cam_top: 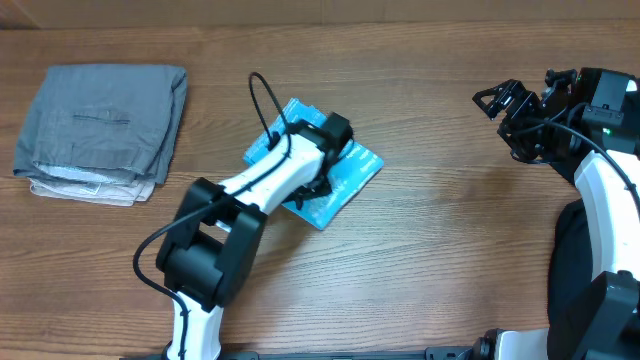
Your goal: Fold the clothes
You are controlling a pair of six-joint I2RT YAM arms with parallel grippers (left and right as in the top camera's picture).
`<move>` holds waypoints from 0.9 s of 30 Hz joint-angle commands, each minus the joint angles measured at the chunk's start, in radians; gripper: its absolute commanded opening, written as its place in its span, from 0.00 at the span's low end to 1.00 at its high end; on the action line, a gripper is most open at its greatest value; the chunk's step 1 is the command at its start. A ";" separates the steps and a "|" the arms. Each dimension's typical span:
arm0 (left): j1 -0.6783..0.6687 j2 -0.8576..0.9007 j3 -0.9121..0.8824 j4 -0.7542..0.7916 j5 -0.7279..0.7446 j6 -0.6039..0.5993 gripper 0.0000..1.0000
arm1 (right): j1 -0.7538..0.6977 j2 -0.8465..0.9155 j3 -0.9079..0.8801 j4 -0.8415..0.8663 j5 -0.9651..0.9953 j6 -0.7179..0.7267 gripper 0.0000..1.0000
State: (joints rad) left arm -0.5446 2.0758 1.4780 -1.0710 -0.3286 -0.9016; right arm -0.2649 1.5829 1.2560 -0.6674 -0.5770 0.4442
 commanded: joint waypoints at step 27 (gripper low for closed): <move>0.177 -0.216 -0.141 0.225 0.481 0.036 1.00 | 0.001 -0.003 0.006 0.003 -0.008 -0.002 1.00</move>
State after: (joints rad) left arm -0.3679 1.8519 1.3678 -0.8810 0.1692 -0.7841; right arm -0.2649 1.5829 1.2560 -0.6674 -0.5770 0.4438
